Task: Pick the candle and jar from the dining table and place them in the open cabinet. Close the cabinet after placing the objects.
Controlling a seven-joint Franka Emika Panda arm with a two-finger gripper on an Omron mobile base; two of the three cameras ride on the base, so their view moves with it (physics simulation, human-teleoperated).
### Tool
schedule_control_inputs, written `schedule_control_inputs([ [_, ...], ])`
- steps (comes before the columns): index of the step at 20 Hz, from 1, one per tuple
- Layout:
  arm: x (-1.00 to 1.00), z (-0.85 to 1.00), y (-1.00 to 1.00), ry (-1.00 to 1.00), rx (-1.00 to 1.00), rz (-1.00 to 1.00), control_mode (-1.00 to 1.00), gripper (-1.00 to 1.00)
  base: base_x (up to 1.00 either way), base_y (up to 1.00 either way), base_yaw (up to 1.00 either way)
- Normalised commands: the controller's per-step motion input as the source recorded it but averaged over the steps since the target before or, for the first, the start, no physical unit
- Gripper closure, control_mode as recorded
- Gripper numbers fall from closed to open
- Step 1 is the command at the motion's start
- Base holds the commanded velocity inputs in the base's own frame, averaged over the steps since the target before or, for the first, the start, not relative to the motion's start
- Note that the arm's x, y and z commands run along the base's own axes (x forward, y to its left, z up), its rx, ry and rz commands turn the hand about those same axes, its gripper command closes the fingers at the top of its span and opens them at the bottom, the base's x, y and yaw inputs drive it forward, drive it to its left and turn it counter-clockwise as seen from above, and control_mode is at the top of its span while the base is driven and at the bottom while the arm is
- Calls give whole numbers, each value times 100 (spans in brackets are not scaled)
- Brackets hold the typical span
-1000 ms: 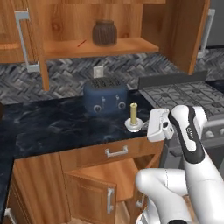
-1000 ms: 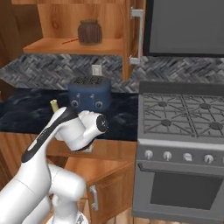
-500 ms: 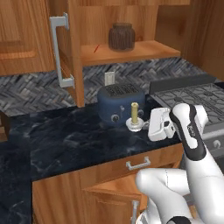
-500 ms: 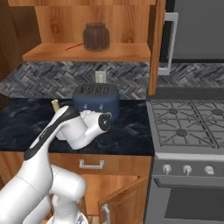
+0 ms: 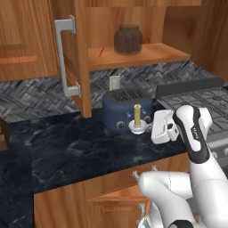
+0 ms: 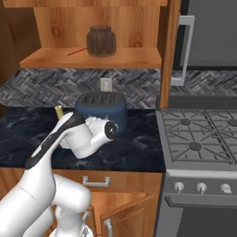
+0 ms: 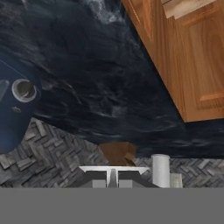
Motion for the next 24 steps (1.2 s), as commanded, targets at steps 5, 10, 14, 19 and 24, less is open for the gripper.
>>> schedule_control_inputs([
  [5, 0, 0, 0, 0, 0, 0, 100, 100, 21, -5, 0],
  [10, 0, 0, 0, 0, 0, 0, 100, 100, 26, -20, 0],
  [14, 0, 0, 0, 0, 0, 0, 100, 100, 41, -20, 3],
  [19, 0, 0, 0, 0, 0, 0, 100, 100, 31, -15, 3],
  [24, 0, 0, 0, 0, 0, 0, 100, 100, 18, -13, 0],
])
